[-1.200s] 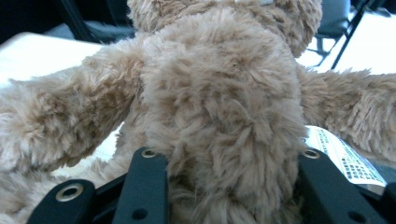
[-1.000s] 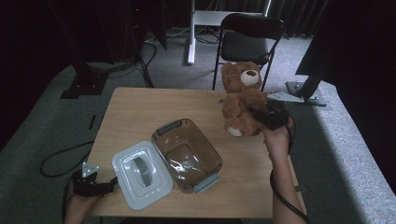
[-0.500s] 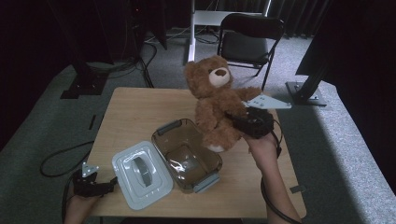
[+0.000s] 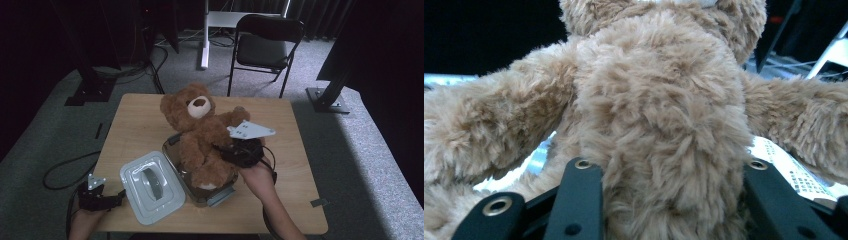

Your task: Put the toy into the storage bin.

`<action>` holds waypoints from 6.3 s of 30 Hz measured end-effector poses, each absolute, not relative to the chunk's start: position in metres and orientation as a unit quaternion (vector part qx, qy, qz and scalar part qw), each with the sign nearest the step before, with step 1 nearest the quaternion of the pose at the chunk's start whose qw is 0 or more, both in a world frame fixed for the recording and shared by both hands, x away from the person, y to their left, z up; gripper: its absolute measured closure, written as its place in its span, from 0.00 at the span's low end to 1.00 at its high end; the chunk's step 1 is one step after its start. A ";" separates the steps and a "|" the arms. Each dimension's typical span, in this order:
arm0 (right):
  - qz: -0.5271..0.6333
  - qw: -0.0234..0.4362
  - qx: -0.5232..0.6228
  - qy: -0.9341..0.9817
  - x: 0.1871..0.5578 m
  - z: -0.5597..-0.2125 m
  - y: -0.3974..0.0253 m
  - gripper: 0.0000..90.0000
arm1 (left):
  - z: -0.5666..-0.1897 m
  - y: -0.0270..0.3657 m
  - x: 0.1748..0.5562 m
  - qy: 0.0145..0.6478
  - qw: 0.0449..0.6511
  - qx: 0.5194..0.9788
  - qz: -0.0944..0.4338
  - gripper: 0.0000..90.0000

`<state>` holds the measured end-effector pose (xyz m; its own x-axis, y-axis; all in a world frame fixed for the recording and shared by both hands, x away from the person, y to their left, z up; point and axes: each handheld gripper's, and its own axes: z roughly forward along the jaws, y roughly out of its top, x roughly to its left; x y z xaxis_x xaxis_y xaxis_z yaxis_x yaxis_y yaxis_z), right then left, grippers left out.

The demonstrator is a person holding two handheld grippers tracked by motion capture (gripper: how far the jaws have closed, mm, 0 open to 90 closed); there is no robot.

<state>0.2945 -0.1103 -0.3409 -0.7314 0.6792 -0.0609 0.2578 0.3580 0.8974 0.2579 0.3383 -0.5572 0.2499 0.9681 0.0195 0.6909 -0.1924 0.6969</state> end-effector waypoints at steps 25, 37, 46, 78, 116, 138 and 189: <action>0.401 0.182 0.298 0.847 0.309 -0.412 -0.090 0.69 | -0.557 0.338 0.258 0.564 0.293 0.734 0.238 0.01; 0.390 0.190 0.322 0.841 0.310 -0.411 -0.132 0.68 | -0.558 0.338 0.258 0.565 0.293 0.733 0.239 0.01; 0.388 0.194 0.341 0.834 0.310 -0.411 -0.156 0.65 | -0.557 0.338 0.258 0.565 0.292 0.734 0.238 0.01; 0.460 0.186 0.349 0.795 0.315 -0.356 -0.147 0.31 | -0.557 0.338 0.258 0.564 0.292 0.734 0.238 0.01; 0.422 0.146 0.388 0.806 0.401 -0.353 -0.091 0.29 | -0.557 0.338 0.258 0.563 0.293 0.735 0.238 0.01; 0.386 0.109 0.375 0.836 0.388 -0.396 -0.092 0.34 | -0.557 0.338 0.258 0.563 0.293 0.735 0.237 0.01; 0.427 0.152 0.380 0.806 0.327 -0.362 -0.156 0.26 | -0.557 0.338 0.258 0.564 0.293 0.735 0.237 0.01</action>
